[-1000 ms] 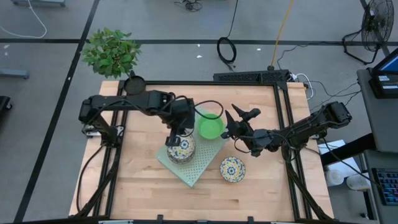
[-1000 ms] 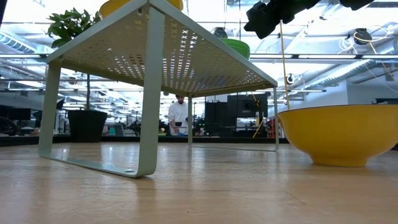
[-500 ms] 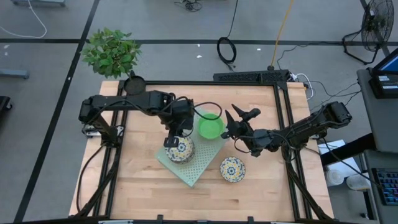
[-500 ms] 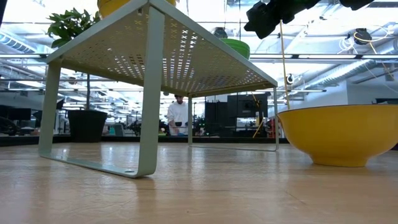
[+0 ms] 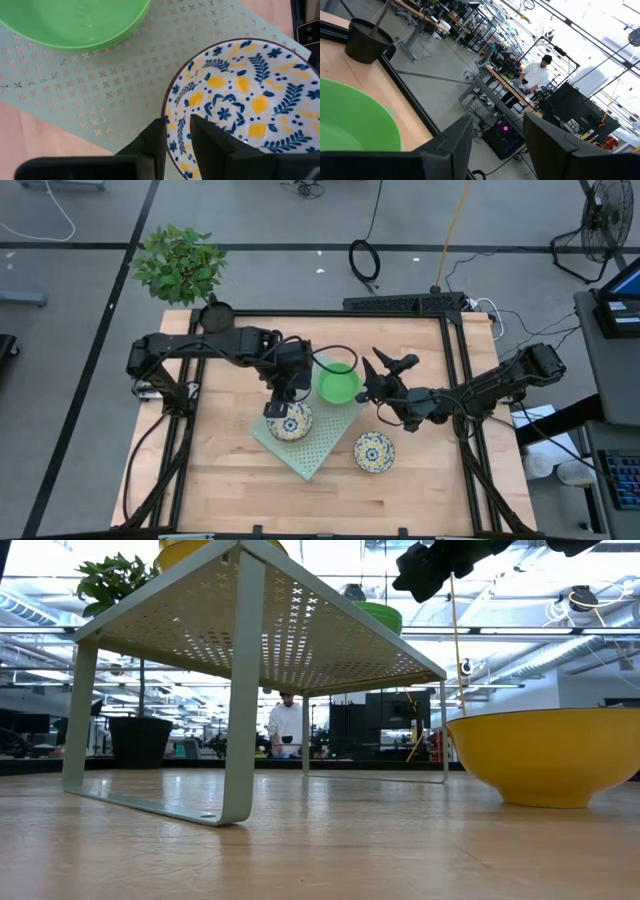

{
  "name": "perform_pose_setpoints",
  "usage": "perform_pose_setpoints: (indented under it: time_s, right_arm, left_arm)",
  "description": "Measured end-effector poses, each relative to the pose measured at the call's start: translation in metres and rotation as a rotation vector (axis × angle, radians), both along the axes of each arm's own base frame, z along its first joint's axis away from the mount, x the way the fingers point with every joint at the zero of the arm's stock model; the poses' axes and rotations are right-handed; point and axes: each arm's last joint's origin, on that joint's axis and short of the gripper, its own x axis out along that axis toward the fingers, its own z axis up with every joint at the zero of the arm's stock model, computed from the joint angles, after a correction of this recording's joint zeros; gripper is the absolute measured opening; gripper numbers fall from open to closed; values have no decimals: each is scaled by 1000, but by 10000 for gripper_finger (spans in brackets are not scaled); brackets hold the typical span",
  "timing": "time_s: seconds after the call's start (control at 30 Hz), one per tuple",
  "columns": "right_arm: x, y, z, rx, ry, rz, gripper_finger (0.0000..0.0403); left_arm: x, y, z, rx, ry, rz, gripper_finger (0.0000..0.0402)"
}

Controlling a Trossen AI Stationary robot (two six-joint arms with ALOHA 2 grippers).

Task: Pick & Place Mini bowls
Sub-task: Stack the patterned bowl on the patterned bowl on the shelf

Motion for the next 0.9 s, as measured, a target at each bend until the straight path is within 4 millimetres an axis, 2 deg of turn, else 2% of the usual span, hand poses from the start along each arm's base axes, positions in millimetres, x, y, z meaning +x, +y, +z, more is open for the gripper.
perform_pose_setpoints:
  time_s: [0.27, 0.47, 0.57, 0.73, 0.83, 0.9]
  right_arm:
    - [0, 0, 0, 0, 0, 0, 161]
    - [0, 0, 0, 0, 0, -1, 161]
    - [0, 2, 0, 0, 1, 2, 161]
    - [-4, 13, -2, 0, 6, 36, 161]
    - [-9, 23, -5, 2, 18, 23, 161]
    - [-14, 32, -7, 4, 27, 5, 161]
  left_arm:
    - [0, 1, 2, 48, -22, -65, 91]
    - [-6, 3, 28, 146, -120, -82, 92]
    - [-16, 2, 49, 165, -227, -90, 92]
    - [-44, 1, 84, 206, -486, -143, 92]
    - [-56, 0, 87, 215, -666, -224, 93]
    - [-63, 1, 80, 220, -758, -240, 93]
